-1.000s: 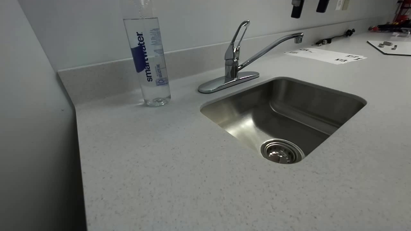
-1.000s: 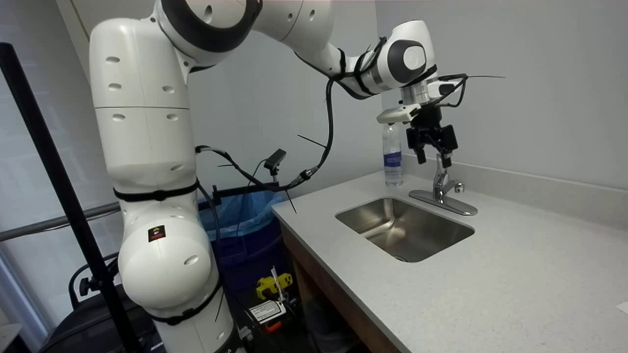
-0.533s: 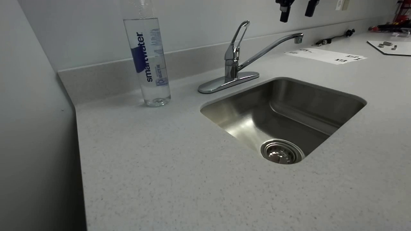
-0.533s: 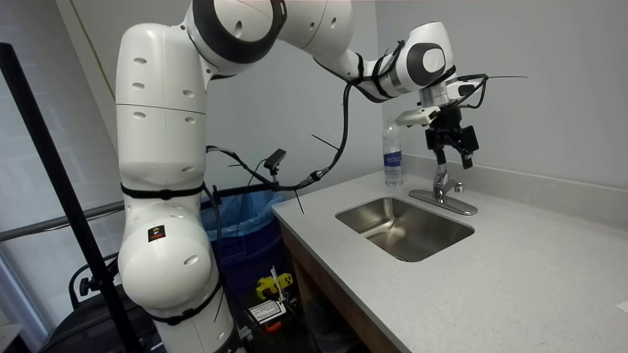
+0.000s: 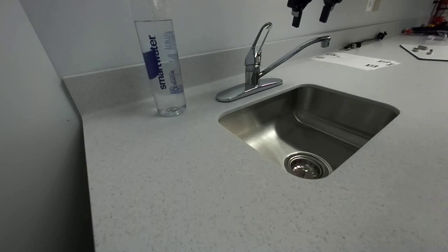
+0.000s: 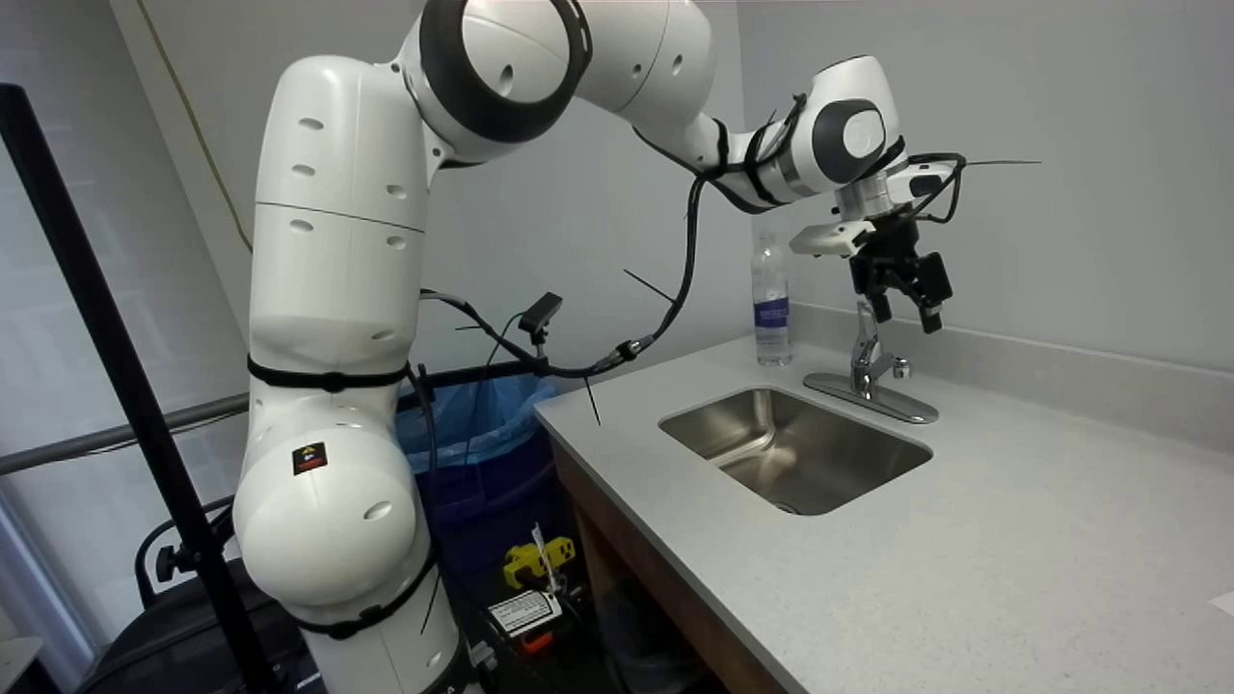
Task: Move the spout to the left
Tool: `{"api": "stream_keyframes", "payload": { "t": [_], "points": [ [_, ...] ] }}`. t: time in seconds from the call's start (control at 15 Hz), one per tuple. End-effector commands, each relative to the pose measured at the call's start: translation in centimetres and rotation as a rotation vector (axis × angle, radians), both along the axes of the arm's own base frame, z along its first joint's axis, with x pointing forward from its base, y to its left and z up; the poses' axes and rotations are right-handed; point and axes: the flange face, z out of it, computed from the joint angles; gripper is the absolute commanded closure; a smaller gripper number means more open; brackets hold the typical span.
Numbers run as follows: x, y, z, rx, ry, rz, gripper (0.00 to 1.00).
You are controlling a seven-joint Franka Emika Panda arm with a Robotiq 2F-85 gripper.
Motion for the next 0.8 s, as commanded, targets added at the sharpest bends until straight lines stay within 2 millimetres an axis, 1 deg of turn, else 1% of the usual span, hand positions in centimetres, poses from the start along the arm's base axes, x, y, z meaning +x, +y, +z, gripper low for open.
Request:
{"api": "stream_keyframes", "payload": {
  "t": [0.0, 0.27, 0.53, 0.73],
  "points": [
    [1.5, 0.2, -0.5, -0.029, -0.037, -0.028, 0.0],
    [1.8, 0.9, -1.8, -0.038, -0.034, -0.031, 0.0],
    [1.8, 2.2, -2.6, -0.04, -0.029, -0.03, 0.0],
    [2.0, 2.3, -3.2, -0.039, -0.025, -0.042, 0.0]
  ]
}}
